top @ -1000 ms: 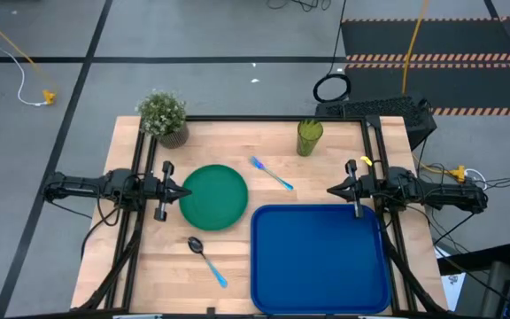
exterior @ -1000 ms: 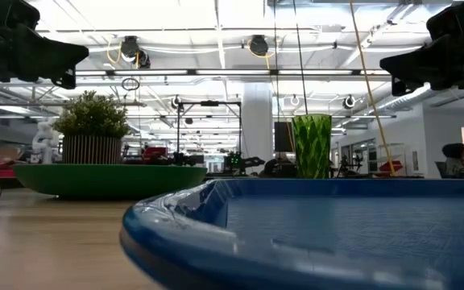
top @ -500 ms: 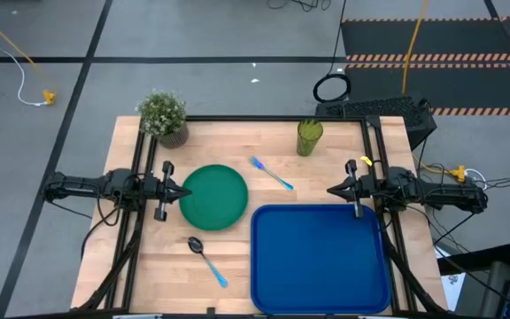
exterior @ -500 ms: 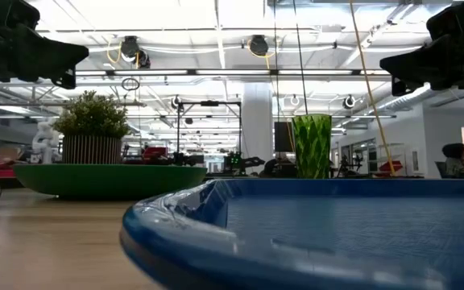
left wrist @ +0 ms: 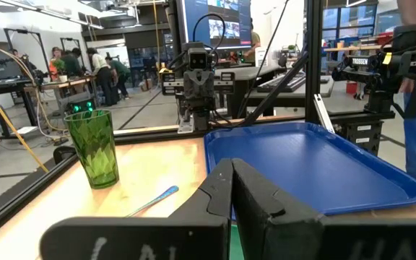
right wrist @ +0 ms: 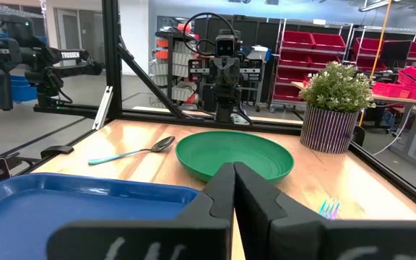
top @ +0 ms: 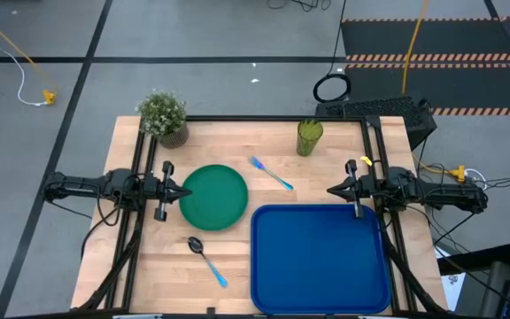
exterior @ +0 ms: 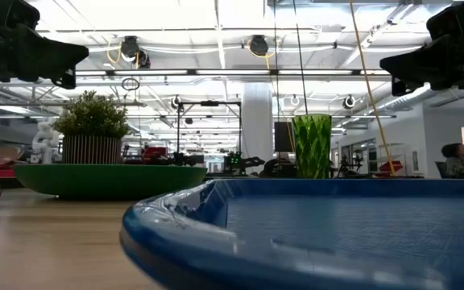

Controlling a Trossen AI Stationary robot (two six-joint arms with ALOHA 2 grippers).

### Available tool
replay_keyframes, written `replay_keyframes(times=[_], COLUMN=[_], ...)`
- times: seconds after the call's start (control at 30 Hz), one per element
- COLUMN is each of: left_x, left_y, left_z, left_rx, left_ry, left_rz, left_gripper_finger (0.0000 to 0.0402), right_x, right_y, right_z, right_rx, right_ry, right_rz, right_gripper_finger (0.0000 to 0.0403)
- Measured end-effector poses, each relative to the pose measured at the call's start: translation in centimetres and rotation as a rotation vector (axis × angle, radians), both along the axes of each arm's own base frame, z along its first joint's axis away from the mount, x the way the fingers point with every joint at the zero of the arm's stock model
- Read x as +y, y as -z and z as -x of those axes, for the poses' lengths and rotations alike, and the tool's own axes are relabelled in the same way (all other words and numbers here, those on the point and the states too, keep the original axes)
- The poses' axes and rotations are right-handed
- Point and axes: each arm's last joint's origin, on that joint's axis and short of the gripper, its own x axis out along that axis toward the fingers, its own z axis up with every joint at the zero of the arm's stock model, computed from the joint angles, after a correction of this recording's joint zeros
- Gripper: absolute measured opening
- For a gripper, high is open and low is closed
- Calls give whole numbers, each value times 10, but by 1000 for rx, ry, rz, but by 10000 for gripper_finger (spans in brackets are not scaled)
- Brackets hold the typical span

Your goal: Pick and place plate/cup/fork/spoon on tray

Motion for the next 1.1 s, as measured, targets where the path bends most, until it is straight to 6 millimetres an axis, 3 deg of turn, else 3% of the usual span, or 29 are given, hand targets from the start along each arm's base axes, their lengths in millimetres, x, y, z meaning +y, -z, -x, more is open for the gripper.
replay_keyframes(times=[0.9, 1.1], left_x=[0, 0], left_y=[0, 0], left_z=[0, 0], left_rx=[0, 0], left_ry=[0, 0], left_rz=[0, 0], left_gripper_finger=[8, 8], right_x=[0, -2], right_y=[0, -1], right_z=[0, 0], right_rx=[-1, -12], right_ry=[0, 69], right_rz=[2, -52], right_gripper_finger=[0, 0])
